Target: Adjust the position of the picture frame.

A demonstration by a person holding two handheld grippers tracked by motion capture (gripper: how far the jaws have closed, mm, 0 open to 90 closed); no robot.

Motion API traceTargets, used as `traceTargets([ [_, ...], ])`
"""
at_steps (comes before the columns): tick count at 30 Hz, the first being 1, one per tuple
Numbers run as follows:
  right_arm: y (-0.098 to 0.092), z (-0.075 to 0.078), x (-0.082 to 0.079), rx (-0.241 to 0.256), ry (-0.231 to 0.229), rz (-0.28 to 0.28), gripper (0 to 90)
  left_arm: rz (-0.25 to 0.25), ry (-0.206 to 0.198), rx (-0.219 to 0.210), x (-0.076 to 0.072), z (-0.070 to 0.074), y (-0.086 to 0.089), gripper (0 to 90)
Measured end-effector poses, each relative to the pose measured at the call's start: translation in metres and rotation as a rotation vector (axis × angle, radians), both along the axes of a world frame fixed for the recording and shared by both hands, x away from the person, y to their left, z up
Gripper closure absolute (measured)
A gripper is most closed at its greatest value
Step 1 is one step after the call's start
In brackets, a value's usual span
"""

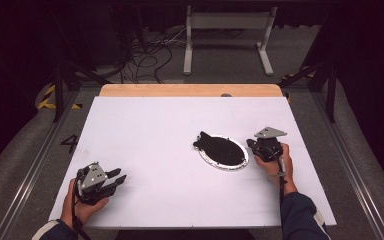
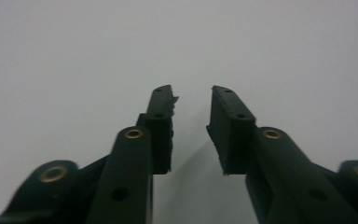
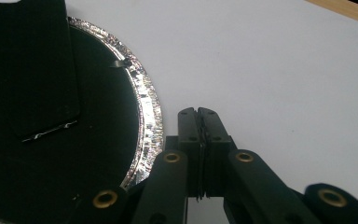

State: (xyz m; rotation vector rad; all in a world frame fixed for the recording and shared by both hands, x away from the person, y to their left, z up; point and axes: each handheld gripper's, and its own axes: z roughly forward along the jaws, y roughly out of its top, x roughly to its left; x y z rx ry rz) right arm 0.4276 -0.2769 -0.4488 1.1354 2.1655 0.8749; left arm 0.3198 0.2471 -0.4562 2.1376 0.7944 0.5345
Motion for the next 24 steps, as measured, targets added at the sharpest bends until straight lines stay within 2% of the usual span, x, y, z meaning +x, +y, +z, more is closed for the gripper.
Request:
traceTargets([
  [2,0.002,-0.004,0.002,-0.010,0.026,0.012,90.0,-0.034,0.019,-0.006,0.000,0.000,-0.001,76.6],
  [7,0.005,-0.006,0.003,-0.005,0.038,0.035,90.0,-0.069,0.015,0.002,0.000,0.000,-0.002,84.7],
  [13,0.005,-0.006,0.003,-0.007,0.044,0.058,90.0,-0.062,0.018,0.004,0.000,0.000,-0.003,86.9],
  [20,0.005,-0.006,0.002,-0.001,0.043,0.057,90.0,-0.055,0.014,-0.001,0.001,0.000,-0.003,86.1],
  [24,0.005,-0.006,0.002,0.004,0.045,0.053,90.0,-0.056,0.019,-0.002,0.015,0.001,-0.008,86.9],
])
